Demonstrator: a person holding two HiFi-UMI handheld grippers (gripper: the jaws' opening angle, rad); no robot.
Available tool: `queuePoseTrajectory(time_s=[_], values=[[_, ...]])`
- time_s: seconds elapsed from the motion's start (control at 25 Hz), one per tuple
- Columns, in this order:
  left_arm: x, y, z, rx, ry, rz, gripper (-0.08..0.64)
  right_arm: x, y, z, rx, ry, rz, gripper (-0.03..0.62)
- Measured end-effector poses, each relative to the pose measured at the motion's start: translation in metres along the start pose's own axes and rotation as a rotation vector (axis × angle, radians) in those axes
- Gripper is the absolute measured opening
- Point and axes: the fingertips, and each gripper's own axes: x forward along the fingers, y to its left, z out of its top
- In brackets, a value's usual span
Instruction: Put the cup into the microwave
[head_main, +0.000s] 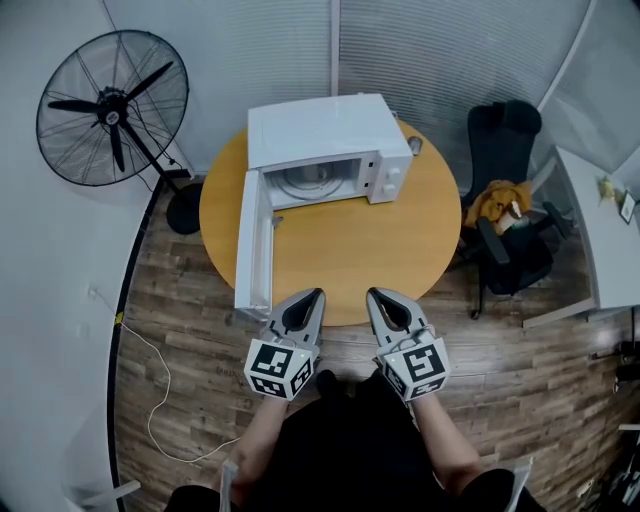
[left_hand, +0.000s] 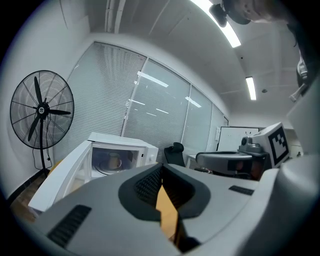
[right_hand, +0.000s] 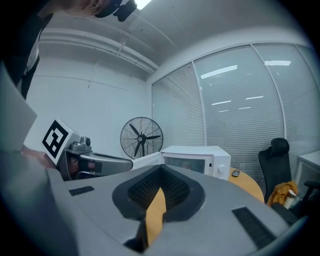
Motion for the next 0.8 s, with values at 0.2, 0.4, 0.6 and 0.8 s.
queuePoseTrajectory(time_s=[0.2, 0.4, 0.6, 0.8], values=[[0.006, -0.012, -0.004, 0.006, 0.009, -0.005, -0.005, -0.008, 0.000, -0.006, 0.012, 0.012, 0.012, 0.009], [0.004, -0.021, -0.004, 0.012, 0.007, -0.015, -0.005, -0.012, 0.001, -0.006, 0.012, 0.007, 0.018, 0.009], [0.002, -0.024, -0.001, 0.015, 0.000, -0.012, -0.005, -0.014, 0.002, -0.004, 0.013, -0.002, 0.020, 0.009], [0.002, -0.024, -0.003, 0.013, -0.001, -0.016, -0.005, -0.013, 0.002, -0.005, 0.023, -0.011, 0.014, 0.009]])
